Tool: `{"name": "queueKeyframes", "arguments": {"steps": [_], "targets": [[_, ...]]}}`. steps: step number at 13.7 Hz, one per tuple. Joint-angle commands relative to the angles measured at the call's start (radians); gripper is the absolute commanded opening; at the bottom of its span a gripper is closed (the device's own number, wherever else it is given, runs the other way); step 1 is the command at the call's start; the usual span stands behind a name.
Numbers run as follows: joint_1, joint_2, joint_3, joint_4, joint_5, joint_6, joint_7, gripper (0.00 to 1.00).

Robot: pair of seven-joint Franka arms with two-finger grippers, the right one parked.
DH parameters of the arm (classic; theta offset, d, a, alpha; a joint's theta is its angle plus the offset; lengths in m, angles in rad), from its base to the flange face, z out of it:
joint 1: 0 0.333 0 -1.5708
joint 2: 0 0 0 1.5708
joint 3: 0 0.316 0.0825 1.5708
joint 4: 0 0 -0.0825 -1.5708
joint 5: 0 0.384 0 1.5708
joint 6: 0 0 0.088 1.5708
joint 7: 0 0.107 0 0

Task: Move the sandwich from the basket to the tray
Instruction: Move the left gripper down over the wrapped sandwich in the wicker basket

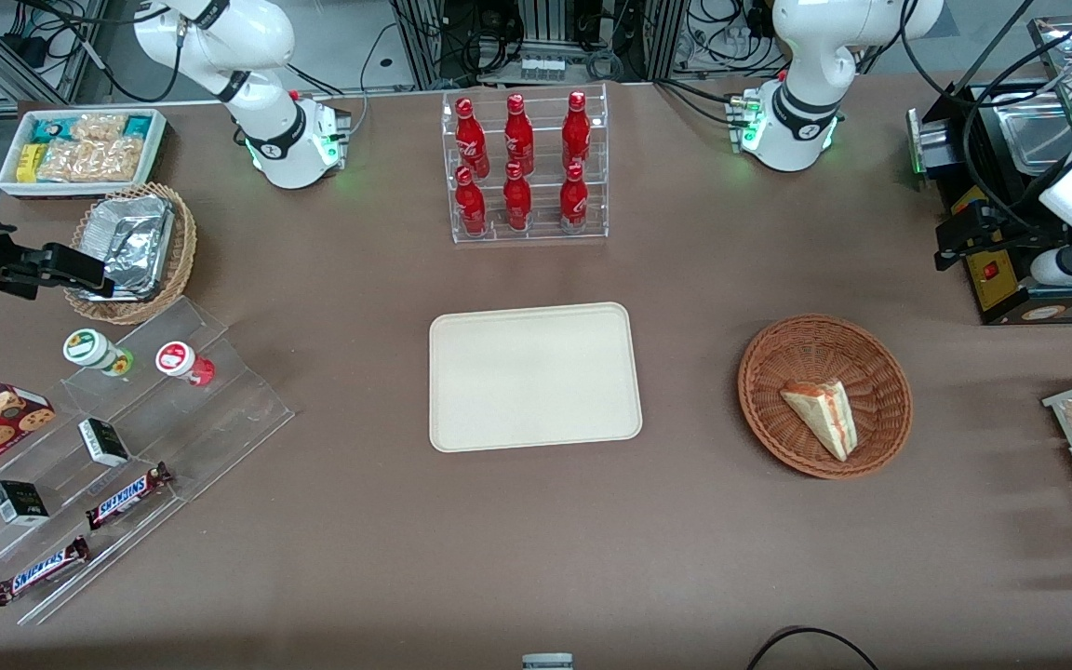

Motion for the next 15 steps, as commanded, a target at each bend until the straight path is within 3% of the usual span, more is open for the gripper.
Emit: {"name": "queueKeyframes", "arguments": {"steps": [1, 7, 15], "targets": [[0.011, 0.003, -0.007, 0.029, 0.001, -0.033, -0.009, 1.0], [0.074, 0.066, -0.011, -0.049, -0.001, 0.016, -0.042, 1.0], [0.058, 0.069, -0.079, -0.502, 0.003, 0.615, -0.452, 1.0]]}}
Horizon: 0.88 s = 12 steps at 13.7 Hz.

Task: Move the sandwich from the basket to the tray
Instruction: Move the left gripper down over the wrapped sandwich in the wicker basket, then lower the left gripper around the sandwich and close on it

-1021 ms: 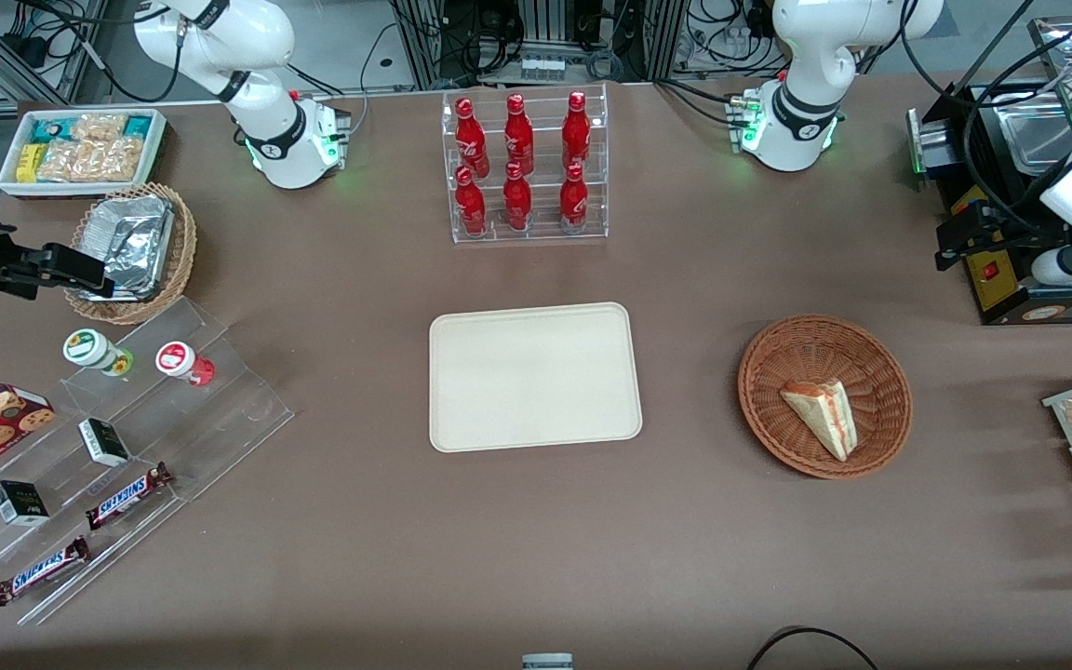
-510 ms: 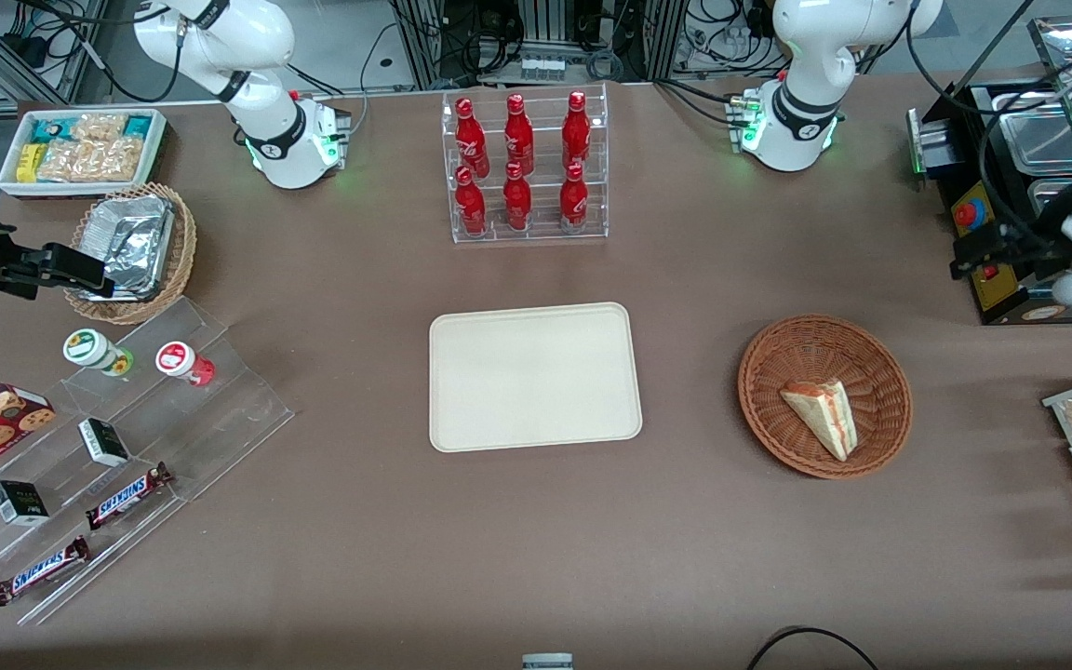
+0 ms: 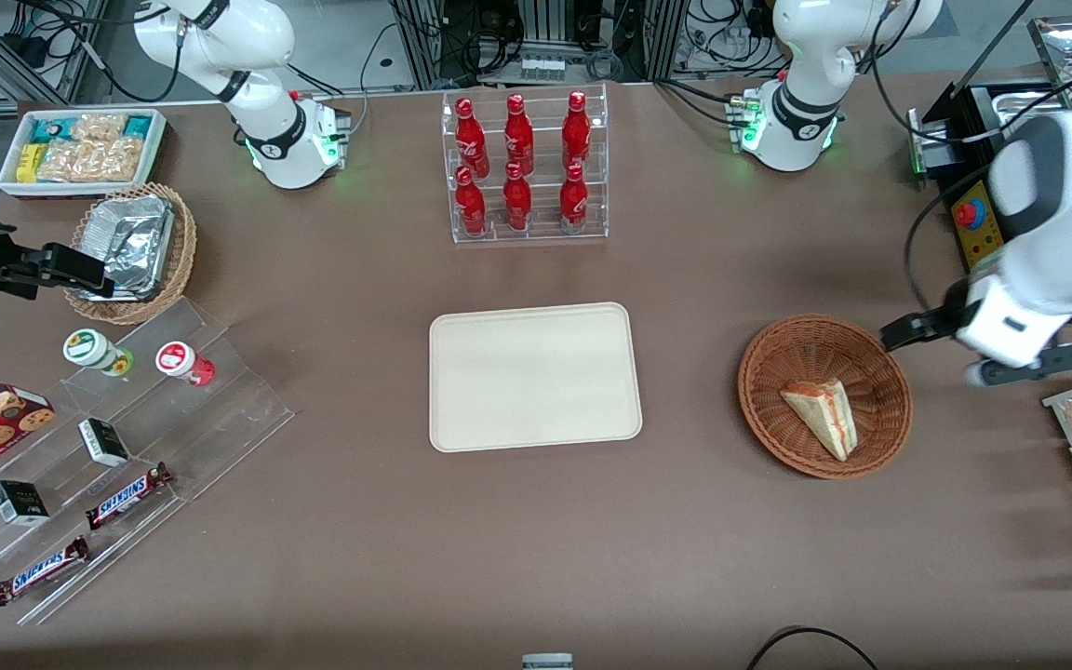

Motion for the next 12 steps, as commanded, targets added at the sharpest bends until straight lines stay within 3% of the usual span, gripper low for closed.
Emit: {"name": "queueKeyframes", "arguments": {"steps": [1, 4, 12], "targets": [[-0.005, -0.007, -0.028, -0.115, 0.001, 0.174, -0.157, 1.0], [-0.013, 0.059, -0.045, -0.139, 0.002, 0.302, -0.255, 1.0], [-0.013, 0.201, -0.045, -0.137, 0.002, 0.474, -0.304, 1.0]]}}
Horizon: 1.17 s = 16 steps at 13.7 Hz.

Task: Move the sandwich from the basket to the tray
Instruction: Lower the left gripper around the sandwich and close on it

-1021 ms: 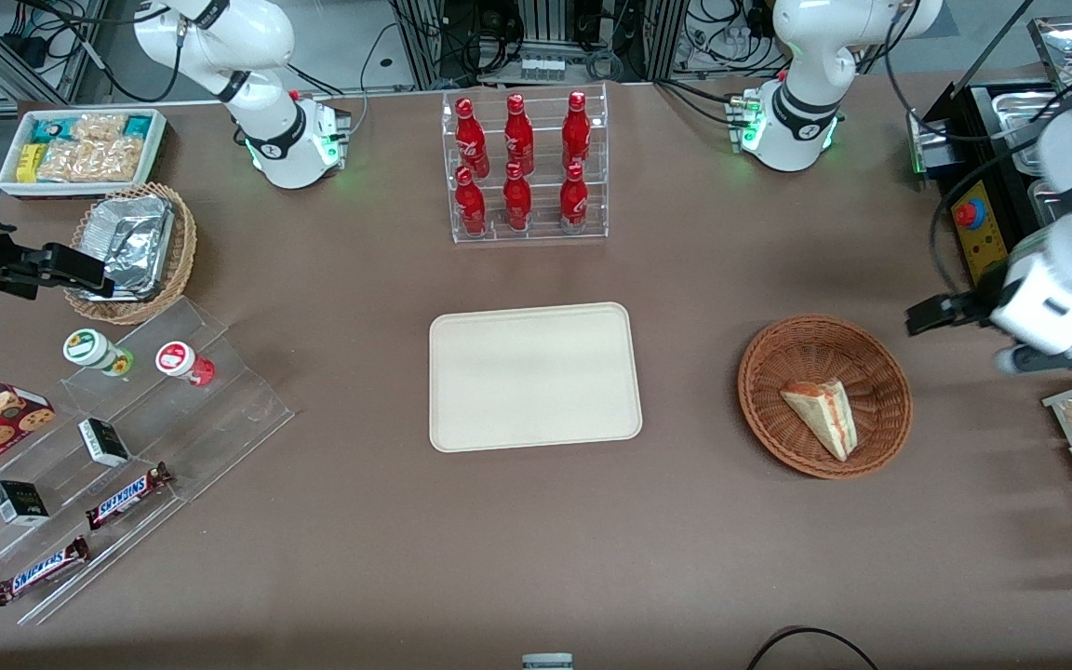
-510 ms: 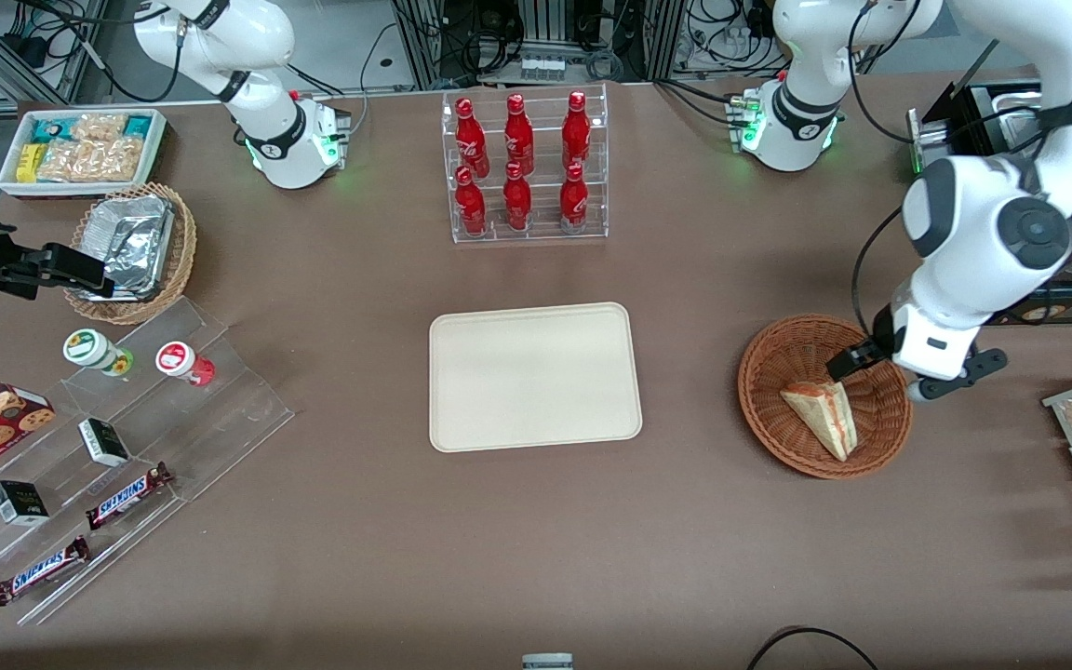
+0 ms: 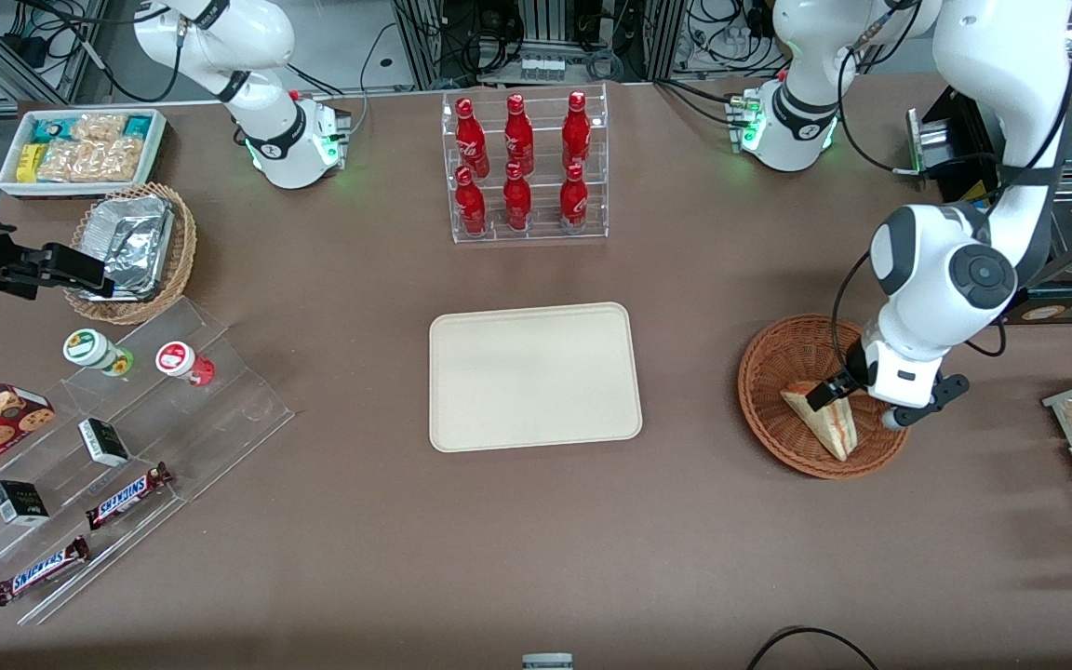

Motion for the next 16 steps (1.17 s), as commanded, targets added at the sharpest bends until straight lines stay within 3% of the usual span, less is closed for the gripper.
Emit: {"name": "queueKeyframes", "arguments": {"steps": [1, 7, 8, 9, 11, 12, 16], "targets": [[-0.004, 0.027, 0.001, 0.004, 0.002, 0.043, -0.033, 1.0], [-0.004, 0.084, 0.001, 0.008, 0.002, 0.08, -0.032, 0.99], [-0.004, 0.086, 0.001, 0.007, 0.002, 0.08, -0.032, 0.9], [-0.004, 0.086, 0.001, 0.008, 0.002, 0.08, -0.029, 0.57], [-0.004, 0.09, 0.001, 0.007, 0.004, 0.079, -0.023, 0.09], [-0.004, 0.086, 0.001, 0.005, 0.005, 0.076, -0.019, 0.0], [-0.007, 0.006, 0.001, 0.037, 0.051, -0.057, -0.021, 0.0]]}}
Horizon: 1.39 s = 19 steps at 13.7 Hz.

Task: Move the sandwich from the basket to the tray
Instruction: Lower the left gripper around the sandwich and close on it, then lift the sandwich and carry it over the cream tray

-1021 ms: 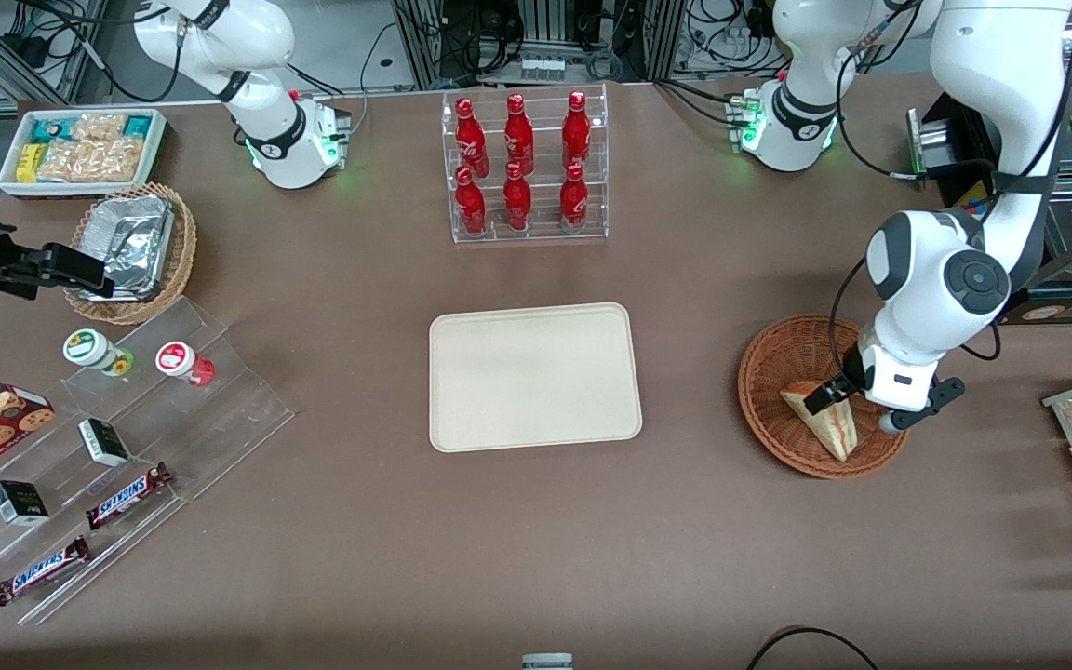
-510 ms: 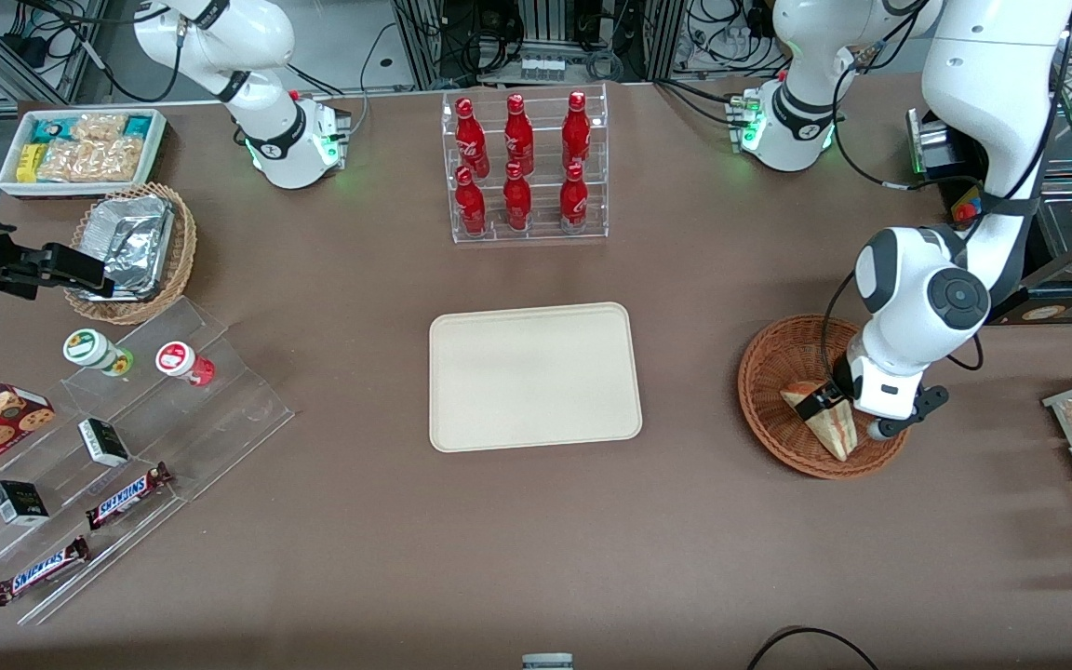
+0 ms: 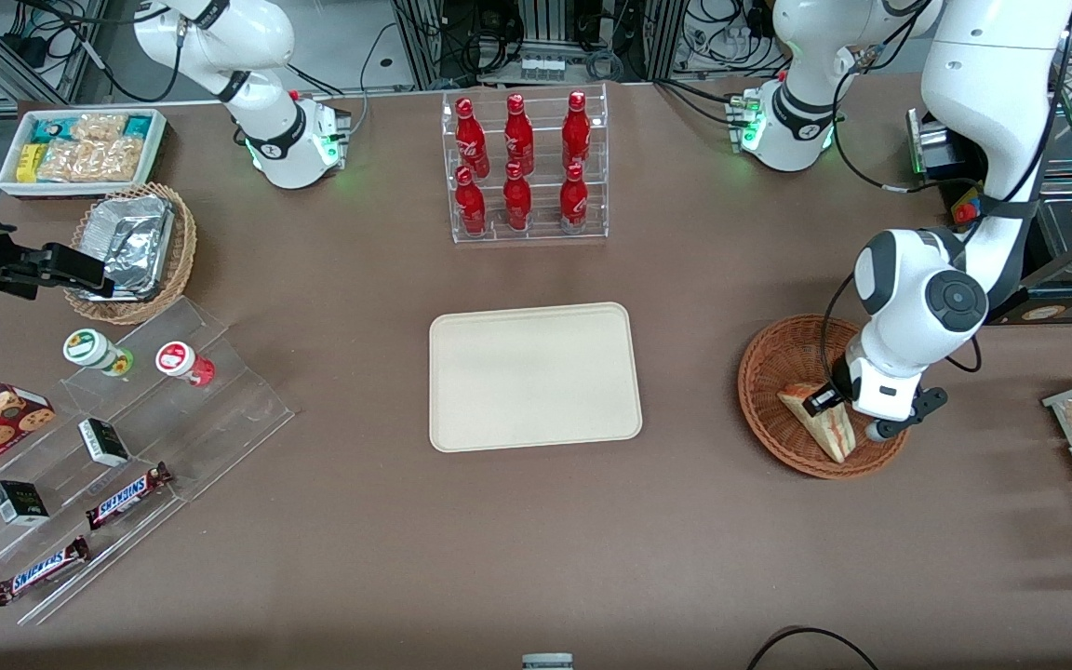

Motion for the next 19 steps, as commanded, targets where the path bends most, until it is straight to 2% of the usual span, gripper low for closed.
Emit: {"name": "queueKeyframes", "arguments": {"steps": [1, 5, 7, 8, 13, 16, 19], "targets": [[-0.019, -0.096, 0.001, 0.042, 0.061, -0.166, -0.01, 0.0], [-0.119, -0.153, 0.0, 0.242, 0.08, -0.514, -0.021, 0.0], [-0.224, -0.14, -0.005, 0.365, 0.077, -0.669, -0.065, 0.0], [-0.292, -0.123, -0.005, 0.396, 0.077, -0.694, -0.098, 0.0], [-0.594, 0.009, -0.005, 0.482, 0.071, -0.623, -0.213, 0.0], [-0.673, 0.086, -0.005, 0.484, 0.04, -0.459, -0.279, 0.0], [-0.742, 0.193, -0.005, 0.484, 0.043, -0.301, -0.307, 0.0]]}}
